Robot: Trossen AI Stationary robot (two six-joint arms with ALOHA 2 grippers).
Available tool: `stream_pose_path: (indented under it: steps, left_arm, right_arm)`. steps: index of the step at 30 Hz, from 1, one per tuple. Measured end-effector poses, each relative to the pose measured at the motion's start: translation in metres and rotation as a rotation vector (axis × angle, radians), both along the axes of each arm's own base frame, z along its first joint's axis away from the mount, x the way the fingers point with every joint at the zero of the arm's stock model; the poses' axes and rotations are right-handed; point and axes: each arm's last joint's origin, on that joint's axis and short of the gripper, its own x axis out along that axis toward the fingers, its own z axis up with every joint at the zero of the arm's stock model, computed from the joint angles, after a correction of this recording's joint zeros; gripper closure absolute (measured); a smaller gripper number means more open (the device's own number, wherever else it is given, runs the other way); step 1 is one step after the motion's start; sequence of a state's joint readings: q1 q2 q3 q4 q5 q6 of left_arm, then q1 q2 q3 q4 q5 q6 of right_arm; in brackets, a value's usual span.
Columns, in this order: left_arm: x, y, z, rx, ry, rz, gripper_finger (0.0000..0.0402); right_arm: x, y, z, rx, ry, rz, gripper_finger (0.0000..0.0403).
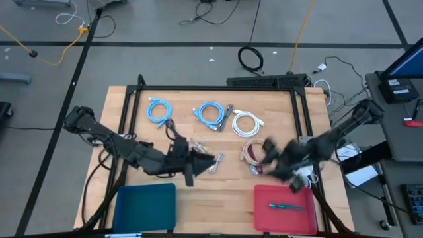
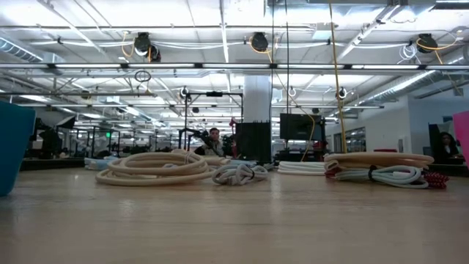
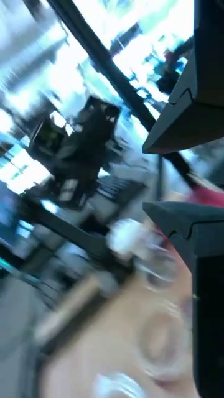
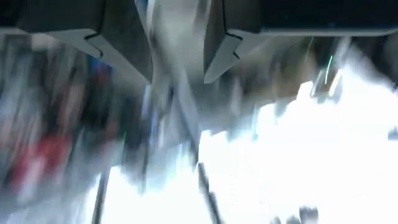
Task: Pick & Place USB Port
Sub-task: Put the white HDMI cable into the blue bin
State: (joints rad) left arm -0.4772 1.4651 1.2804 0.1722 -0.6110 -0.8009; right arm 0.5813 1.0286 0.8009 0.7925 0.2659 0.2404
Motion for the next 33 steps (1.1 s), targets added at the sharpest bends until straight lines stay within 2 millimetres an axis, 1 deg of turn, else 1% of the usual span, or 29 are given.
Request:
stream_pose_path:
  steps: [2, 4, 6, 7, 9, 12, 15, 17, 20, 22, 24, 26, 29, 33]
  left_arm:
    - [0.001, 0.007, 0.008, 0.017, -0.059, 0.008, 0.0266]
    - [-0.004, 0.015, 0.016, 0.035, -0.067, -0.025, 0.0266]
    - [-0.011, 0.025, 0.023, 0.048, -0.058, -0.044, 0.0266]
    - [-0.015, 0.031, 0.025, 0.05, -0.038, -0.04, 0.0266]
    - [-0.025, 0.041, 0.025, 0.076, 0.036, -0.014, 0.0266]
    - [-0.039, 0.064, 0.026, 0.11, 0.134, 0.067, 0.0266]
    - [-0.056, 0.089, 0.03, 0.131, 0.208, 0.144, 0.0266]
    - [-0.064, 0.104, 0.032, 0.149, 0.243, 0.17, 0.0266]
    - [-0.075, 0.122, 0.033, 0.198, 0.296, 0.171, 0.0266]
    - [-0.08, 0.133, 0.032, 0.215, 0.335, 0.187, 0.0266]
    - [-0.084, 0.142, 0.027, 0.212, 0.401, 0.186, 0.0266]
    - [-0.085, 0.149, 0.021, 0.196, 0.462, 0.177, 0.0266]
    - [-0.088, 0.154, 0.013, 0.186, 0.552, 0.162, 0.0266]
    - [-0.086, 0.155, 0.005, 0.203, 0.629, 0.153, 0.0266]
  right_arm:
    - [-0.009, -0.016, 0.021, 0.076, -0.231, -0.162, 0.0273]
    - [-0.019, -0.032, 0.034, 0.162, -0.397, -0.303, 0.0276]
    - [-0.024, -0.044, 0.039, 0.158, -0.455, -0.426, 0.0279]
    - [-0.025, -0.048, 0.04, 0.14, -0.43, -0.489, 0.028]
    - [-0.018, -0.056, 0.037, 0.095, -0.294, -0.63, 0.0284]
    - [0.0, -0.073, 0.035, -0.013, -0.009, -0.83, 0.029]
    - [0.02, -0.097, 0.043, -0.106, 0.226, -0.94, 0.0297]
    - [0.031, -0.114, 0.05, -0.166, 0.367, -0.975, 0.0302]
    - [0.049, -0.134, 0.055, -0.235, 0.537, -0.957, 0.0307]
    - [0.057, -0.143, 0.052, -0.28, 0.67, -0.938, 0.0309]
    - [0.065, -0.148, 0.044, -0.312, 0.811, -0.905, 0.031]
    - [0.07, -0.152, 0.029, -0.348, 0.962, -0.859, 0.031]
    - [0.074, -0.155, 0.0, -0.426, 1.211, -0.819, 0.031]
    - [0.074, -0.163, -0.038, -0.546, 1.545, -0.772, 0.0309]
